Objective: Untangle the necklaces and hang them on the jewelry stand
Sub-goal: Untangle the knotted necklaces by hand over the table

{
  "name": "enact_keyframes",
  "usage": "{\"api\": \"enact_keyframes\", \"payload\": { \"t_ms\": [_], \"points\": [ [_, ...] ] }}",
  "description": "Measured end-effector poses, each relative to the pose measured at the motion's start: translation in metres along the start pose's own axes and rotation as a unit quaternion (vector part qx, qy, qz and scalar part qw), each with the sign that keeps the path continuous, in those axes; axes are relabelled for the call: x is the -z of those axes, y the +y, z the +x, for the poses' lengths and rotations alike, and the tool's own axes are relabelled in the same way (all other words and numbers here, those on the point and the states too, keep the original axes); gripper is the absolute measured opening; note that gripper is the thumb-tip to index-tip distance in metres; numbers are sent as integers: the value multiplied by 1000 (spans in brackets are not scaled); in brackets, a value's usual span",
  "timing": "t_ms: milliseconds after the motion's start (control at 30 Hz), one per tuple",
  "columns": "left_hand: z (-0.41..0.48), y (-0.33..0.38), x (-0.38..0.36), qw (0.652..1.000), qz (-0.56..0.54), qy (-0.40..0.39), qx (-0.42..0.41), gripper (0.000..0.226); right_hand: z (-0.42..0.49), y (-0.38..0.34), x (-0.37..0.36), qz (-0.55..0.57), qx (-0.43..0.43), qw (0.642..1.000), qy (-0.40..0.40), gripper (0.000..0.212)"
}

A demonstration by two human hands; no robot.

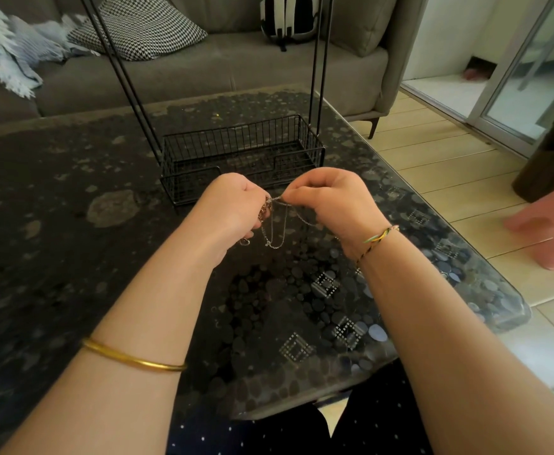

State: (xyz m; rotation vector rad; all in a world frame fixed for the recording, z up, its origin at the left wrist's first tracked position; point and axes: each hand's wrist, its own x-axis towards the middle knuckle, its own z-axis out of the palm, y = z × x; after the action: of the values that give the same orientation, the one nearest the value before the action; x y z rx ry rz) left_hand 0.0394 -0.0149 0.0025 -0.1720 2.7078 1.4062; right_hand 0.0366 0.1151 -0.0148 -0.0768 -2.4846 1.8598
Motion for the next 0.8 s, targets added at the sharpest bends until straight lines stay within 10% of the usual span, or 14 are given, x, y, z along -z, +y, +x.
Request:
{"api": "enact_keyframes", "payload": {
  "t_ms": [800],
  "points": [
    [4, -5, 0, 997, 17, -6, -74, 24, 0, -6, -5, 96, -128, 983, -92, 27]
  ]
}}
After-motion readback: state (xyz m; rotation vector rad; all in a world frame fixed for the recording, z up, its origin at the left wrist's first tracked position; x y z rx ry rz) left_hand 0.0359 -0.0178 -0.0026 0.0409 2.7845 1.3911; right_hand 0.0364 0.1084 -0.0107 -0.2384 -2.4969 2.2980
